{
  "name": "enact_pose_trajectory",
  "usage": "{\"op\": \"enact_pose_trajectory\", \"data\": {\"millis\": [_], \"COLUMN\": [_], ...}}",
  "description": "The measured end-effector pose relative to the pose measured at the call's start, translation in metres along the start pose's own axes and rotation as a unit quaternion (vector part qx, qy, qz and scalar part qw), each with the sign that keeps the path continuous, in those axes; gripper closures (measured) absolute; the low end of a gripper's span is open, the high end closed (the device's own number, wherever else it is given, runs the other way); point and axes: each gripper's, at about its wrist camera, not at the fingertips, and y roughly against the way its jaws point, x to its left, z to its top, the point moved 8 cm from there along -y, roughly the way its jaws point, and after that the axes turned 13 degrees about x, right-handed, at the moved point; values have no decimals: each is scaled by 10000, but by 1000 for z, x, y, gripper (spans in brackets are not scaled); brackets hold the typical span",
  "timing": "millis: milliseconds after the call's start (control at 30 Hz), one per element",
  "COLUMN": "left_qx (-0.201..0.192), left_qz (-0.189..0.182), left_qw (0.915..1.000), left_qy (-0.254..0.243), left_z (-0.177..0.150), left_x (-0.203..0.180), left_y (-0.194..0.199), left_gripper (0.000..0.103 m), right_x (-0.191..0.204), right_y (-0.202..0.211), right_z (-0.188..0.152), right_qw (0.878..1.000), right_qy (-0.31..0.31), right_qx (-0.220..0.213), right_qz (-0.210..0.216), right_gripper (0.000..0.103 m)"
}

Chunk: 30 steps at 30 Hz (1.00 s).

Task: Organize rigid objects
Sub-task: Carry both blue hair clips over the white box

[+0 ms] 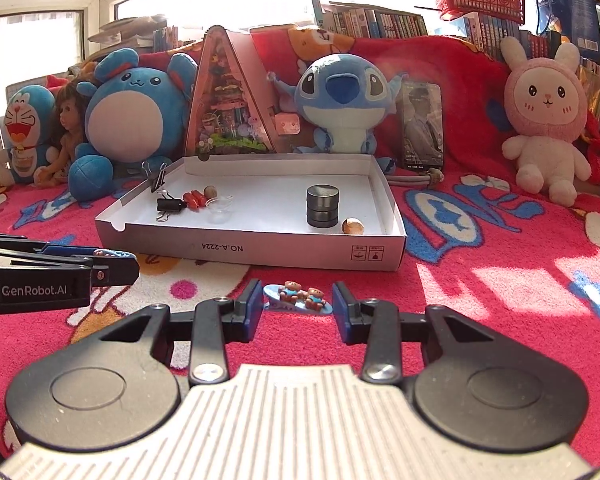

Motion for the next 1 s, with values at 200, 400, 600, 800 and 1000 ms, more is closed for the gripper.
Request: {"op": "enact_pose_trajectory", "data": {"millis": [200,400,600,800,1000], "left_qx": [-69,-125,-29,43,199], "left_qz": [40,111,105,228,340], "left_qw": [9999,9998,9995,9989,9979], "left_qy": [90,142,303,400,512], "left_z": [19,41,60,69,76], "left_x": [6,10,18,23,28], "left_y": [-1,-7,-21,-37,-59], "left_gripper": [66,66,67,67,66], "right_x": [-3,-6,-8,-12,-11], "right_y": [-4,-9,-22,-35,-53], "right_z": [20,40,55,67,77], "right_qw": [9999,9997,9996,9994,9997], "right_qy": [-109,-188,-253,-325,-216], "right_qx": [-89,-134,-82,-84,50], "right_qz": [35,54,52,29,-78], "right_gripper": [60,60,60,60,60]}}
